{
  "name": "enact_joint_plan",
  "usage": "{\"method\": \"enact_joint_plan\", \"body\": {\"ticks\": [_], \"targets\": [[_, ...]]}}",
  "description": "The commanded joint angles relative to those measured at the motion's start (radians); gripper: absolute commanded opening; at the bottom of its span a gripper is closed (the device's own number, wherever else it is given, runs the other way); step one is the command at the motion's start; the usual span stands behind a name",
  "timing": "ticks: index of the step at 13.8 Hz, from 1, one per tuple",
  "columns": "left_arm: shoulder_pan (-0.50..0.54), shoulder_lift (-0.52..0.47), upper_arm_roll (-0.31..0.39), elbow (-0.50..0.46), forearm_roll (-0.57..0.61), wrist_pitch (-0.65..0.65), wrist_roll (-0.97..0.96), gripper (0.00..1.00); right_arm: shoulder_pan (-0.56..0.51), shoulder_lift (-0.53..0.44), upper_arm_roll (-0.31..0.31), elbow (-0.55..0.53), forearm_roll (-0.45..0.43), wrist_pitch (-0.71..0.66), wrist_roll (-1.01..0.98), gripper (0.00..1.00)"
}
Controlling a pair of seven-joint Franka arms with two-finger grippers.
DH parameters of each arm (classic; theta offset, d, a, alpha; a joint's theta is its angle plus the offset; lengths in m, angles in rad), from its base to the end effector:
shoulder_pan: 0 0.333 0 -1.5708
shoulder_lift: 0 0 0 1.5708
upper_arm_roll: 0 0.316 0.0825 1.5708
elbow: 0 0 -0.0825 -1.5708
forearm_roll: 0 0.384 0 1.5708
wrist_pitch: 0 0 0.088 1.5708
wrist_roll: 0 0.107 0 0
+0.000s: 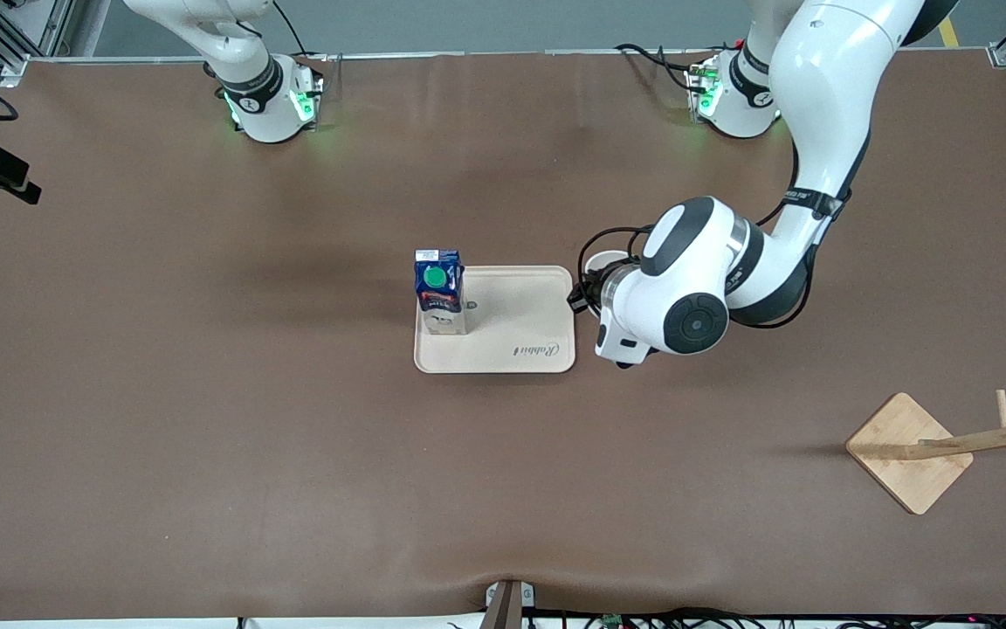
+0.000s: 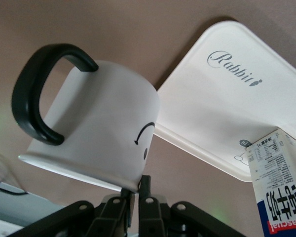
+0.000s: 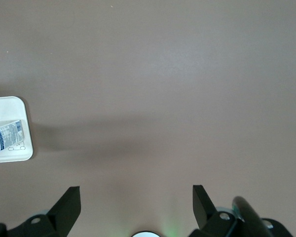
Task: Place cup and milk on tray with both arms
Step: 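Move the white mug with the left gripper over the tray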
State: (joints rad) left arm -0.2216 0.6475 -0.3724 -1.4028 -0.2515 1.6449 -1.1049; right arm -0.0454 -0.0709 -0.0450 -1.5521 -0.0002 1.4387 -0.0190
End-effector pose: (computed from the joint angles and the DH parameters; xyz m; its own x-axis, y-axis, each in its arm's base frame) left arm 0.5722 -0.3608 0.3296 0.6652 0.5076 -0.5475 0.5329 -0.8364 -0.1280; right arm 0.5162 -0.0478 0.6599 0.9966 -0.0710 -0.0425 -0.0713 -0.9975 -0.0038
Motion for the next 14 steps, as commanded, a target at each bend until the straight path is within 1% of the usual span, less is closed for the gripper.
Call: {"method": "enact_joint_plan", "body": {"ticks": [1,6,8,10,14], "targets": [[-0.025,0.024,0.004,0.03,-0.043,-0.013,-0.045,0.0,-0.002,-0.007,0.005,0.009,-0.004,-0.009,-0.007,1.0],[-0.028,0.05,0.004,0.031,-0.141,-0.008,-0.033,0.0,-0.001,-0.007,0.005,0.009,-0.004,-0.012,0.001,1.0],[-0.028,0.064,0.004,0.036,-0.149,0.047,-0.032,0.0,-0.002,-0.007,0.004,0.009,-0.004,-0.012,0.001,1.0],[-0.028,0.083,0.004,0.045,-0.182,0.073,-0.032,0.0,-0.002,-0.007,0.004,0.009,-0.003,-0.012,0.001,1.0],[-0.03,0.113,0.01,0.047,-0.304,0.125,-0.041,0.0,-0.005,-0.007,0.002,0.007,-0.003,-0.012,-0.001,1.0]]}}
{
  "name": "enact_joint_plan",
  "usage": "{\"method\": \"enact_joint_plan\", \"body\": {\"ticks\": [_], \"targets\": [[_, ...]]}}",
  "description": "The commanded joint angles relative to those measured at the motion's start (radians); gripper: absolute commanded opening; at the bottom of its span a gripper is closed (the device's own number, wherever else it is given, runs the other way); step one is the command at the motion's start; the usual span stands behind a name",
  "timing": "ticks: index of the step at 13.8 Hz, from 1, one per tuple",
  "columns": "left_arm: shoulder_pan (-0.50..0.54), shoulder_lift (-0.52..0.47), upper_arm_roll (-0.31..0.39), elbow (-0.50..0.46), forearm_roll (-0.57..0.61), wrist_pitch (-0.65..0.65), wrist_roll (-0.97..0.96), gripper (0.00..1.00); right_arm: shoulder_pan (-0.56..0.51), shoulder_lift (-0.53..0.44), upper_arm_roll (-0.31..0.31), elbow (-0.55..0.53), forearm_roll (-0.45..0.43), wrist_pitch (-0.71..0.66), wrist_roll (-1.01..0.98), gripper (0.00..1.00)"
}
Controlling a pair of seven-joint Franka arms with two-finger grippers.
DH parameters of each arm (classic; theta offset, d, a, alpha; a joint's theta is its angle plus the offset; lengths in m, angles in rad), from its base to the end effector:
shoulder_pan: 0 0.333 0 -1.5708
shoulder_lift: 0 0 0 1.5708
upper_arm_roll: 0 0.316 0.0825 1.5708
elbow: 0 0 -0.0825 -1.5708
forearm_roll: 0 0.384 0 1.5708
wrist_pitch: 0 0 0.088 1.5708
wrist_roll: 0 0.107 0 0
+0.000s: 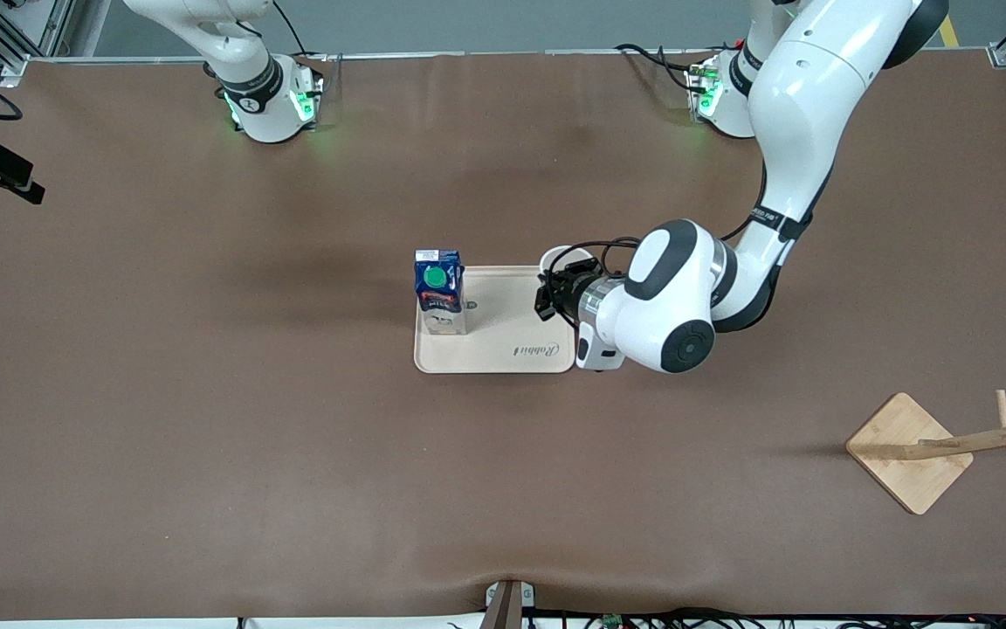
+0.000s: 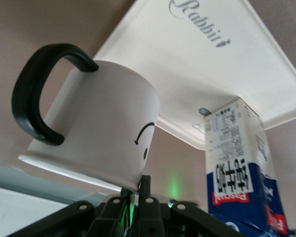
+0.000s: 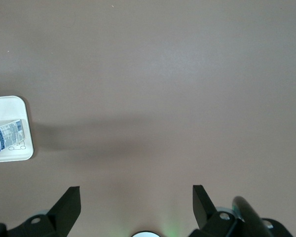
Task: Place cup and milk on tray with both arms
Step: 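Move the white mug with the left gripper over the tray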
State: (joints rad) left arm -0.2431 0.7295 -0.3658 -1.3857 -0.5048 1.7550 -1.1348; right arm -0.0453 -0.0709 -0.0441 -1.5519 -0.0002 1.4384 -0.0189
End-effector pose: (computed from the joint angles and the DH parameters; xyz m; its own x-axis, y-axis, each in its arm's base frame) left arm 0.5770 -0.3922 0.2988 0.4964 0.5007 -0.7092 0.6669 -0.7429 -0.0577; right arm 0.5162 -0.0473 0.6600 0.9966 -0.0701 -0.0426 -0.0704 -0.9975 -0.0037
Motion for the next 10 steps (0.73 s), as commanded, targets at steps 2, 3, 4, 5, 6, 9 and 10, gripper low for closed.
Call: {"method": "enact_joint_plan", "body": {"ticks": [2,3,4,5,6,9,10], "targets": [[-0.01,0.062,0.004,0.027,-0.099,0.101,-0.017,0.0,-0.005,-0.007,0.001,0.007,-0.003,-0.012,-0.001,1.0],[-0.012,0.073,0.005,0.025,-0.112,0.112,-0.017,0.0,-0.004,-0.006,0.001,0.007,-0.004,-0.012,-0.001,1.0],[-0.013,0.085,0.004,0.025,-0.115,0.119,-0.017,0.0,-0.004,-0.006,0.003,0.009,-0.003,-0.012,-0.001,1.0],[-0.013,0.094,0.004,0.025,-0.126,0.136,-0.019,0.0,-0.002,-0.006,0.003,0.009,-0.003,-0.012,-0.001,1.0],[-0.015,0.105,0.005,0.025,-0.138,0.15,-0.017,0.0,-0.002,-0.006,0.003,0.009,-0.003,-0.01,-0.001,1.0],[-0.016,0.123,0.005,0.024,-0.135,0.152,-0.017,0.0,-0.002,-0.007,0.001,0.009,-0.003,-0.012,-0.001,1.0],[-0.016,0.123,0.005,0.01,-0.135,0.15,-0.019,0.0,-0.002,-0.006,0.001,0.009,-0.003,-0.012,-0.001,1.0]]}}
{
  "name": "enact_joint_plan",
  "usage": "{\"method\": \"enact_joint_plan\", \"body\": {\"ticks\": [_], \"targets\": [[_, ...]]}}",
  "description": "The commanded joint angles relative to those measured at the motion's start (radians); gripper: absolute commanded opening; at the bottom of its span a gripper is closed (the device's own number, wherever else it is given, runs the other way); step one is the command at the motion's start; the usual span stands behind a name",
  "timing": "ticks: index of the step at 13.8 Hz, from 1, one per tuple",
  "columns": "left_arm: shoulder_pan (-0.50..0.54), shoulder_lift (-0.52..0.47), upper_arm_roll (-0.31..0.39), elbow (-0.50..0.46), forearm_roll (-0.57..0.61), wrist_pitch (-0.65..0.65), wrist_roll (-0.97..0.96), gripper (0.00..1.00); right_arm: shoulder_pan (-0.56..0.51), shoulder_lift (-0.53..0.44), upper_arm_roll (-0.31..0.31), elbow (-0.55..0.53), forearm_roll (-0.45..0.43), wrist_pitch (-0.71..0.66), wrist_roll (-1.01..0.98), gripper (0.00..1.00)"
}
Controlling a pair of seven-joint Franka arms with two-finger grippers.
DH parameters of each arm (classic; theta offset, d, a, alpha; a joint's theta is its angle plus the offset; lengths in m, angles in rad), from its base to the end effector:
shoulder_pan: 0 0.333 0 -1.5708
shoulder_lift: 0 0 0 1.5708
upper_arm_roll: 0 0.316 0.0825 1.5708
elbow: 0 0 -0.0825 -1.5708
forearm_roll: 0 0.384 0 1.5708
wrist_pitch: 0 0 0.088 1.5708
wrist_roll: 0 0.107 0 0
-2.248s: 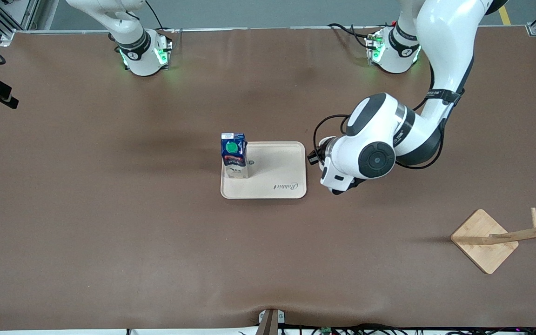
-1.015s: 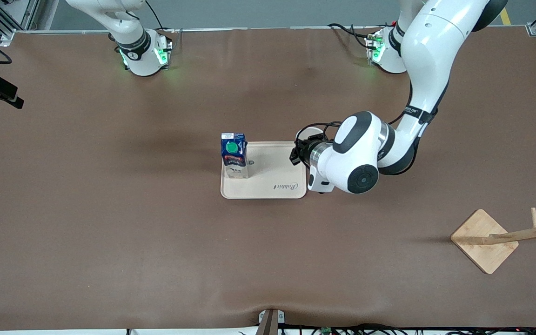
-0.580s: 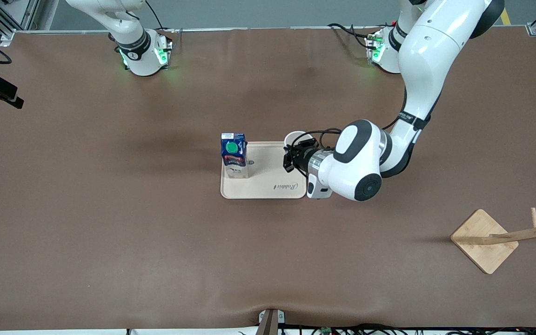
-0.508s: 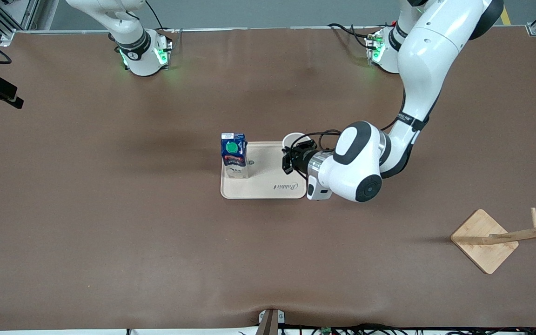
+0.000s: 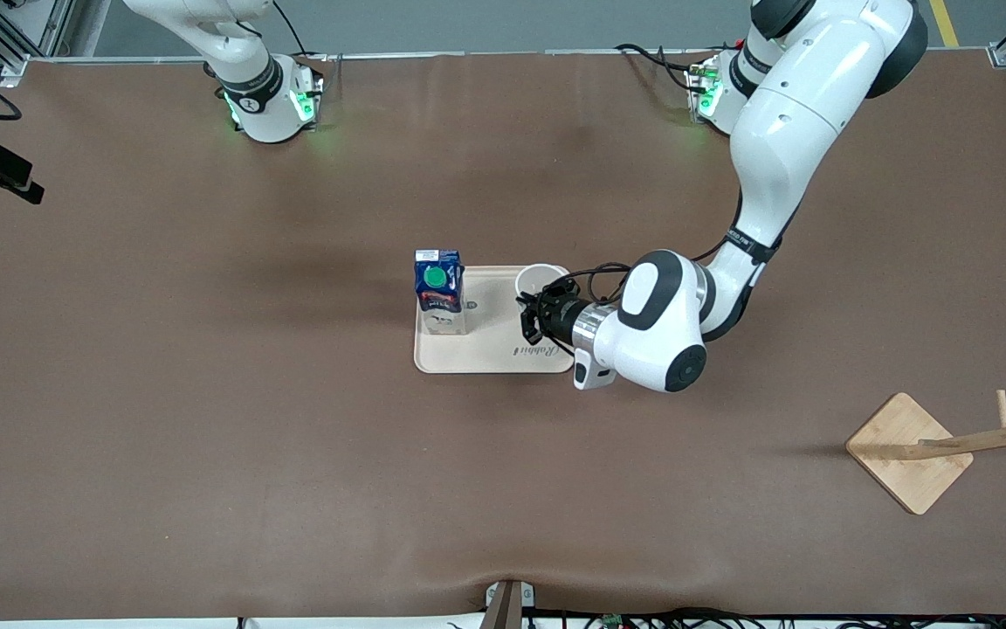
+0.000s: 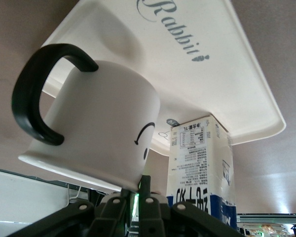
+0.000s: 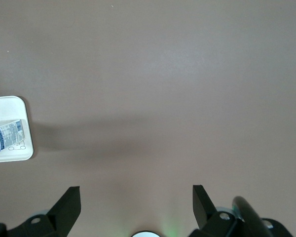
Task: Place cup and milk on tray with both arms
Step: 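Lower the mug onto the tray beside the carton and open the left gripper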
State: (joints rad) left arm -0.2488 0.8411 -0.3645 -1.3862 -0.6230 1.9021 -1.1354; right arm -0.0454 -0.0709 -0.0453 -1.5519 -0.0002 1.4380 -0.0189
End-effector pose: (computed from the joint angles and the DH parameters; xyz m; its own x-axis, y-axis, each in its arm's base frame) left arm 0.5870 -0.4002 0.2337 0.3740 0.5196 -0.7682 0.7689 -0.6369 -0.0564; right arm 0.5161 -0.0480 0.6599 0.9965 -0.0714 -0.0430 -0.0717 -0.9974 -0.0038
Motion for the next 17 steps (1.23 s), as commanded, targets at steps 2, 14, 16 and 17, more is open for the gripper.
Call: {"method": "enact_joint_plan", "body": {"ticks": [2,14,16,17], "targets": [[-0.015,0.016,0.004,0.004,-0.015,0.005,-0.018,0.0,-0.005,-0.006,0.002,0.007,-0.003,-0.011,-0.001,1.0],[-0.007,-0.089,0.018,0.019,0.029,-0.003,-0.047,1.0,-0.004,-0.006,0.002,0.009,-0.003,-0.011,-0.004,1.0],[0.026,-0.184,0.018,0.021,0.103,-0.034,-0.046,1.0,-0.002,-0.006,0.002,0.007,-0.003,-0.011,-0.004,1.0],[0.052,-0.224,0.018,0.019,0.138,-0.049,-0.044,1.0,-0.004,-0.006,0.002,0.007,-0.003,-0.011,-0.006,1.0]]}}
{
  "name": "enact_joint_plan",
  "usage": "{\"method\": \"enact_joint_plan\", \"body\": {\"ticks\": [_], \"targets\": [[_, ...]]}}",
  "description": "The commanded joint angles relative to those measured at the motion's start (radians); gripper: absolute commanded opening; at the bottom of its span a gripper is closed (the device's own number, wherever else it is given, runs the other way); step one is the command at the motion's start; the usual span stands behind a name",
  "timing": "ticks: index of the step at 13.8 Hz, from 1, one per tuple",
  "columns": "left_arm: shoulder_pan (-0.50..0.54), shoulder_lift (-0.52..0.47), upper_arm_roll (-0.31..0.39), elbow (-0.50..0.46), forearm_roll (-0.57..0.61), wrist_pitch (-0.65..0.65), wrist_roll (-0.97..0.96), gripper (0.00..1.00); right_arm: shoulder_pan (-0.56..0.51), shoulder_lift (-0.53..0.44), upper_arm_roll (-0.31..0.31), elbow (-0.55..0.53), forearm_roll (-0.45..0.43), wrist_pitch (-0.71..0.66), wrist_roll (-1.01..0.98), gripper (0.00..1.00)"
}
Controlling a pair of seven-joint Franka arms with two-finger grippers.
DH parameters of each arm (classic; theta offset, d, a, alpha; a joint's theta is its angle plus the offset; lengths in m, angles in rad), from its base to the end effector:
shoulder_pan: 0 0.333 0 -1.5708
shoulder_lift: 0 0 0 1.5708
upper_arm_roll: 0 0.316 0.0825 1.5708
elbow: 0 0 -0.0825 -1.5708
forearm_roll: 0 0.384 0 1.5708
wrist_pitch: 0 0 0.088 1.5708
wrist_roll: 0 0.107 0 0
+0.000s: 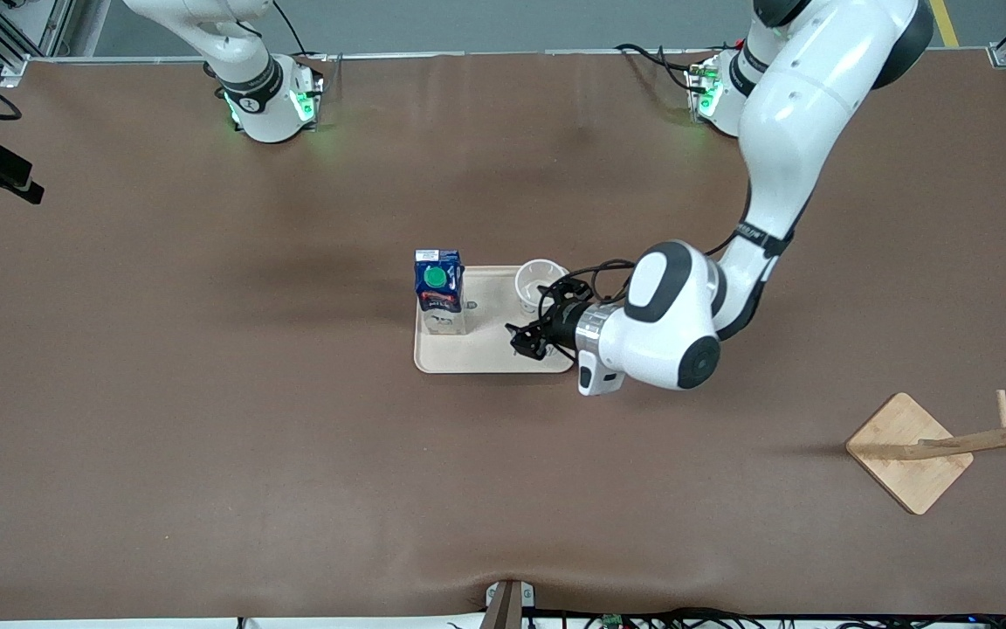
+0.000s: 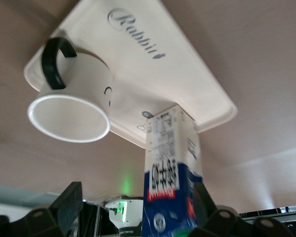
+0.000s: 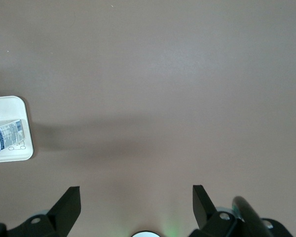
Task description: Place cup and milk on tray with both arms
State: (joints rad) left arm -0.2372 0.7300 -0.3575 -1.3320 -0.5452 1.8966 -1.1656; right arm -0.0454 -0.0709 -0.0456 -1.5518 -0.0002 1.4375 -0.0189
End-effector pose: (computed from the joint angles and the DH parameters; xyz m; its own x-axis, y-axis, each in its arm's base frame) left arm 0.6133 -0.3883 0.3271 0.4965 0.5383 -0.6809 0.7734 -0.6305 0.0655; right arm 0.5160 -0.0481 0.6599 0.9965 -0.0717 -0.0434 -0.0720 -0.9974 -0.0039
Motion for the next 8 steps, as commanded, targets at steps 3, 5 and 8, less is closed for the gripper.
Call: {"method": "enact_joint_plan", "body": {"ticks": [3,5,8], "targets": [[0.098,-0.21,0.011,-0.033,0.196,-0.125,0.001,1.0,-0.002,-0.006,0.003,0.009,-0.003,-0.011,-0.006,1.0],[0.136,-0.266,0.011,-0.03,0.298,-0.149,0.024,1.0,-0.002,-0.006,0.003,0.009,-0.003,-0.009,-0.006,1.0],[0.186,-0.326,0.011,-0.03,0.431,-0.236,0.156,1.0,-0.004,-0.006,0.003,0.009,-0.003,-0.011,-0.006,1.0]]}}
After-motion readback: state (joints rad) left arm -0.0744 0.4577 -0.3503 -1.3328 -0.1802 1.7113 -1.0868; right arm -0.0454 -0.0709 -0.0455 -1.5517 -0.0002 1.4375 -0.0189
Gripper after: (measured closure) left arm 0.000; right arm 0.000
